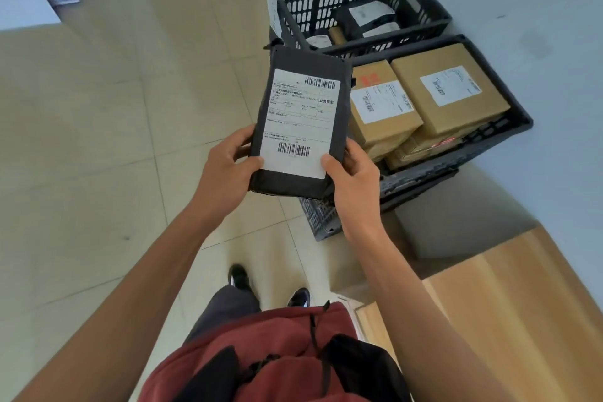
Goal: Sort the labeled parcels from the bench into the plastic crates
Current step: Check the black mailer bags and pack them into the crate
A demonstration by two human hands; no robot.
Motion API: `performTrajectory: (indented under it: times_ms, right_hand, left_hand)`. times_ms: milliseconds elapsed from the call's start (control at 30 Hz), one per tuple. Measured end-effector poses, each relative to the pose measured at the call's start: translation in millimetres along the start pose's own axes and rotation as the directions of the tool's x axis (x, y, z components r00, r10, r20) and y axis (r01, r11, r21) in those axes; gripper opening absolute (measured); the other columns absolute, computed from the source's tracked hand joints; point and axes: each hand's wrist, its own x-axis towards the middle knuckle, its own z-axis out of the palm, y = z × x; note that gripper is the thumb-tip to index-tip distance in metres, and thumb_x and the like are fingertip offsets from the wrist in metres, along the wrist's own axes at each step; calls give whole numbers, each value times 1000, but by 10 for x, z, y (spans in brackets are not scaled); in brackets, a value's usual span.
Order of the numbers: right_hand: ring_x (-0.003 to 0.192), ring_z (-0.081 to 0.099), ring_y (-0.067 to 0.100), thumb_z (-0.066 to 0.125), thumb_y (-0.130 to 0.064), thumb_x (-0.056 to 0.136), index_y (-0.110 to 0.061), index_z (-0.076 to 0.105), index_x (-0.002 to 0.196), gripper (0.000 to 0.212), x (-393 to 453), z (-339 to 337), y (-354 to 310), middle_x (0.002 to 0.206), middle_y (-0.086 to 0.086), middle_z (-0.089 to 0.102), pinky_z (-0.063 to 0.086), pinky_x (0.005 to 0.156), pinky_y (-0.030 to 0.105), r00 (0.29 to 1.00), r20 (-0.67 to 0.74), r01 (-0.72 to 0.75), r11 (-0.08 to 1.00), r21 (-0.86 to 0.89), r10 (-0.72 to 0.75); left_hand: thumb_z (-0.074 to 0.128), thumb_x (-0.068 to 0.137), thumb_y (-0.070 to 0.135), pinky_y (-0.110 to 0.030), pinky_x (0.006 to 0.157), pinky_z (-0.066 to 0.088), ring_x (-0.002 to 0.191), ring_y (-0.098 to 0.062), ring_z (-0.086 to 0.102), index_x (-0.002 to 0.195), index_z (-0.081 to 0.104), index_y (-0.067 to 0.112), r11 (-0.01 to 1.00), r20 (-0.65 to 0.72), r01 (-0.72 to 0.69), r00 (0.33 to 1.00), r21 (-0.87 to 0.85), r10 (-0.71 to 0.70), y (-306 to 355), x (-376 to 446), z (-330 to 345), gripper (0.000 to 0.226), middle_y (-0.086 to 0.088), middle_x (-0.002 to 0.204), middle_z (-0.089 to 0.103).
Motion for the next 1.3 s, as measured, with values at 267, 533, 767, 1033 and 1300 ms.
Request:
performTrajectory:
  times_ms: [267,533,767,1033,1300]
  right_hand:
    - [116,70,10,59,-4,103,-18,64,137,38,1016,607,-84,123,-6,75,59,99,38,997,-67,-30,999,-14,29]
    - [109,72,9,58,-2,102,-25,67,125,34,1881,1163,-345,117,-9,77,61,88,28,979,-201,-19,1000,8,20]
    - [110,71,7,57,-5,103,-35,66,122,37,2397,1310,-428,118,-12,76,61,88,31,954,-298,-31,999,-17,24]
    - [106,70,3,55,0,103,-36,66,119,40,3265,1205,-501,112,-16,76,59,82,23,940,-340,-18,999,-37,4]
    - [109,69,1,51,-2,104,-25,68,126,37,4399,908,-673,116,-16,75,57,90,22,940,-340,-13,996,-84,-16]
  left_hand:
    - [54,96,-7,-36,93,60,120,-8,66,133,63,37,1000,69,17,998,-14,-16,127,1175,-370,58,15,126,72]
    - [56,96,-6,-38,94,60,122,-12,65,135,64,34,1000,168,-27,986,6,26,442,2296,-693,56,14,127,72]
    - [52,100,-8,-15,71,58,107,-7,72,134,64,21,1000,223,6,975,-22,-1,606,2944,-696,47,13,117,74]
    - [53,103,-1,-13,67,56,94,-1,74,135,64,20,998,261,36,964,45,-47,840,3825,-396,40,15,113,74]
    - [52,103,-3,-20,88,59,105,8,68,147,53,25,989,308,-54,951,134,10,1218,4778,29,52,18,126,66]
